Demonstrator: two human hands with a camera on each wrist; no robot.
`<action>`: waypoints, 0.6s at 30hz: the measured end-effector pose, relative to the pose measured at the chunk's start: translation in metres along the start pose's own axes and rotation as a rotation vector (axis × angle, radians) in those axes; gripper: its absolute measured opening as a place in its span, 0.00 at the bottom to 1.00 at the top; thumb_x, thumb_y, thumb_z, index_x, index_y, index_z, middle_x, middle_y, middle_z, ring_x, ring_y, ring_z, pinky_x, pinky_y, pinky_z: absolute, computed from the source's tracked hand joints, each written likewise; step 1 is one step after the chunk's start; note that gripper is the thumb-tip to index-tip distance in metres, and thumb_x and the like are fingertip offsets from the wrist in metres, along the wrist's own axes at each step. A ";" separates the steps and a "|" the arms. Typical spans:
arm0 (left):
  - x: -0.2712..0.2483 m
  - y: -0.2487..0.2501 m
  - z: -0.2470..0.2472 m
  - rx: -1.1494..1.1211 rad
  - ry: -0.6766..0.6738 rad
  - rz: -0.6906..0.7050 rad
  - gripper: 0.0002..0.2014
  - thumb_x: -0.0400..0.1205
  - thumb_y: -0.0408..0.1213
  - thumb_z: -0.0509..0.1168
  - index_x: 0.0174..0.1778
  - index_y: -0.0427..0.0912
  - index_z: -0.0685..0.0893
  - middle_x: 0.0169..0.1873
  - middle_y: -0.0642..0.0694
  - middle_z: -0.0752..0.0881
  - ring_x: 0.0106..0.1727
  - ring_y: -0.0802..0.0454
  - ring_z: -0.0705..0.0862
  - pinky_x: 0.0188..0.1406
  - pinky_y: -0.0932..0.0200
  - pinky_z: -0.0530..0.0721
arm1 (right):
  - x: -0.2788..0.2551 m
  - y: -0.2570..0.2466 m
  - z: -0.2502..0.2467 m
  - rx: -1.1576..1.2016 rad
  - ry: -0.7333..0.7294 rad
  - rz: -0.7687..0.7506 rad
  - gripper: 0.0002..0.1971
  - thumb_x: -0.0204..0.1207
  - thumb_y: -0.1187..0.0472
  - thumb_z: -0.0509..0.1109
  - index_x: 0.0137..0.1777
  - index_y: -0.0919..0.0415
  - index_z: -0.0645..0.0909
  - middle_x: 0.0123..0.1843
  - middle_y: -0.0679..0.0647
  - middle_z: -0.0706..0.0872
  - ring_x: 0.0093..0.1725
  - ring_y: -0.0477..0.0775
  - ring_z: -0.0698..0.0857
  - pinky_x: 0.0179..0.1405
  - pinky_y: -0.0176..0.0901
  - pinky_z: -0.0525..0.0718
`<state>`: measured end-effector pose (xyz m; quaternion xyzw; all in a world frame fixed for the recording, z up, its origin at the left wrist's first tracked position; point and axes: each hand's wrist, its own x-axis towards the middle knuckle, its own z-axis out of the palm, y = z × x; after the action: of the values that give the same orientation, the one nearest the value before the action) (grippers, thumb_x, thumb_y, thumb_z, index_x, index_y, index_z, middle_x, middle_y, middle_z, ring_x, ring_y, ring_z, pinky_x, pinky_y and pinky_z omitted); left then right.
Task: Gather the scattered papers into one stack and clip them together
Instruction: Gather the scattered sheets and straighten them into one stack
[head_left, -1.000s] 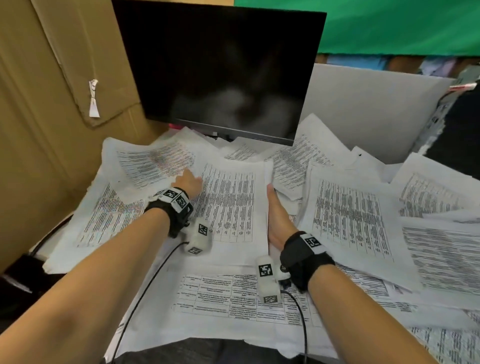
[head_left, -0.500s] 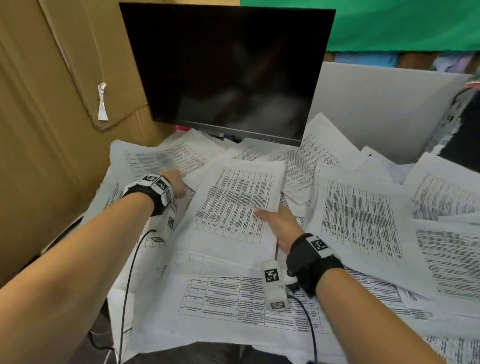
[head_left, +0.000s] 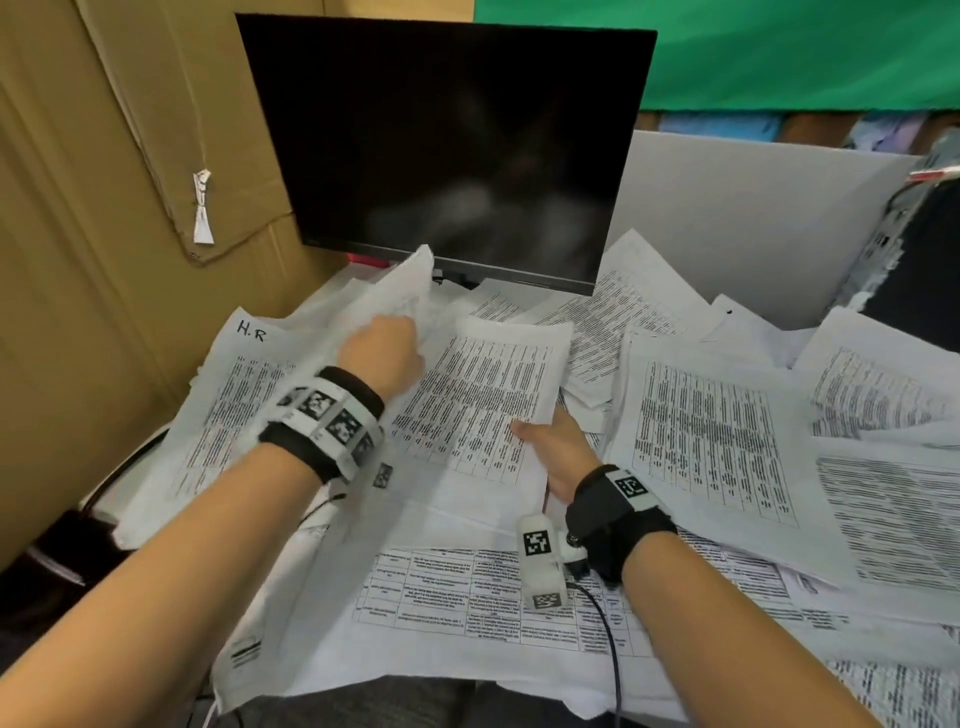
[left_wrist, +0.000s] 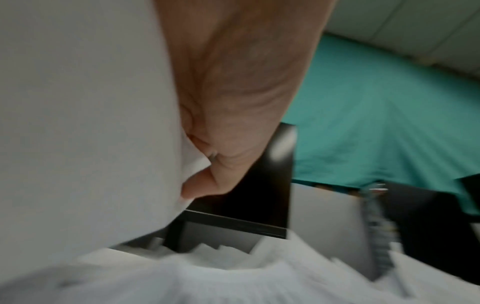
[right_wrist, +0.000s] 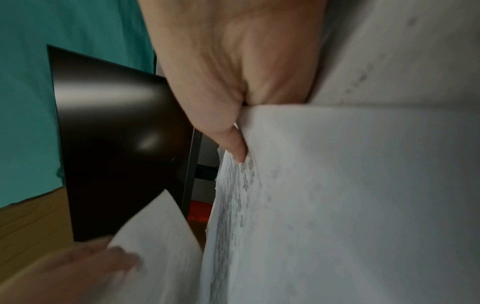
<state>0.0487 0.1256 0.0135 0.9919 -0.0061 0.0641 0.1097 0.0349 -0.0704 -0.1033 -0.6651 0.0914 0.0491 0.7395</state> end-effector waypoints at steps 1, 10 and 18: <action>-0.009 0.014 0.005 -0.032 -0.047 0.042 0.14 0.81 0.33 0.60 0.62 0.36 0.78 0.55 0.40 0.84 0.53 0.42 0.83 0.45 0.57 0.77 | -0.001 -0.001 0.000 -0.010 0.000 -0.002 0.21 0.80 0.75 0.66 0.71 0.59 0.76 0.68 0.61 0.84 0.66 0.63 0.84 0.67 0.65 0.81; -0.035 0.070 0.047 -0.155 -0.392 0.207 0.14 0.85 0.33 0.56 0.64 0.33 0.76 0.58 0.39 0.81 0.51 0.45 0.80 0.41 0.59 0.78 | 0.002 -0.008 0.002 0.110 0.061 0.084 0.18 0.85 0.43 0.59 0.67 0.51 0.76 0.59 0.55 0.86 0.61 0.58 0.85 0.69 0.56 0.80; -0.021 0.021 0.011 -0.983 -0.461 -0.160 0.17 0.80 0.45 0.67 0.62 0.40 0.79 0.60 0.45 0.80 0.62 0.46 0.78 0.59 0.49 0.80 | 0.007 -0.002 0.002 -0.005 0.049 0.076 0.24 0.69 0.73 0.72 0.67 0.66 0.80 0.60 0.63 0.88 0.59 0.67 0.87 0.62 0.66 0.84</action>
<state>0.0289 0.1022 0.0045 0.8095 0.0162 -0.1738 0.5607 0.0421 -0.0685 -0.1029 -0.6638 0.1346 0.0613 0.7331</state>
